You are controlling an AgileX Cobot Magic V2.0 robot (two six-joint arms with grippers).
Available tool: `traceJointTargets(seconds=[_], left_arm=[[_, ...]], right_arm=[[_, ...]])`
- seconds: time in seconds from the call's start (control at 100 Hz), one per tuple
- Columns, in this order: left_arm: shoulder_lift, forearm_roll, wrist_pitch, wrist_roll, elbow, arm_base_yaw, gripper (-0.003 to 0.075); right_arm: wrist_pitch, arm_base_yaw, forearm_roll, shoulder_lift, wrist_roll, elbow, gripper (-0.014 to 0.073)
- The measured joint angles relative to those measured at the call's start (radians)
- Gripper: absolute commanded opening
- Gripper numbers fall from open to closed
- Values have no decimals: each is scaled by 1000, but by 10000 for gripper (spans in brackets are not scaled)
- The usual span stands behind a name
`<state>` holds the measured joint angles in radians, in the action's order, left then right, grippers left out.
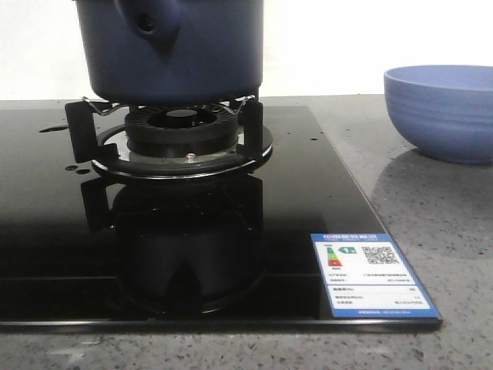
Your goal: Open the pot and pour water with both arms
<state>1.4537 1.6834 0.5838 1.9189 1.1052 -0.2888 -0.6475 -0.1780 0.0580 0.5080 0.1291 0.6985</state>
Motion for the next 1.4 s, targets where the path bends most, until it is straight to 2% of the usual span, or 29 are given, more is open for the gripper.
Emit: traceJointTargets(seconds=[0.28,0.44,0.54,0.89,1.27,1.4], left_arm=[[40,65,2,52,0,0,541],[43,85,2,85,0,0,592],[46,94,4,91,0,0,589],[56,98,45,97,0,0,517],[56,98,91,99,0,0,361],[56,98,91,99,0,0,343]], right_arm=[[0,0,0,0,0,0,379],[1,0,0,0,0,0,379],[2,0,0,0,0,0,379],[2,0,0,0,0,0,379],[2,0,2,0,0,0,379],[3,0,2,0,0,0,379]])
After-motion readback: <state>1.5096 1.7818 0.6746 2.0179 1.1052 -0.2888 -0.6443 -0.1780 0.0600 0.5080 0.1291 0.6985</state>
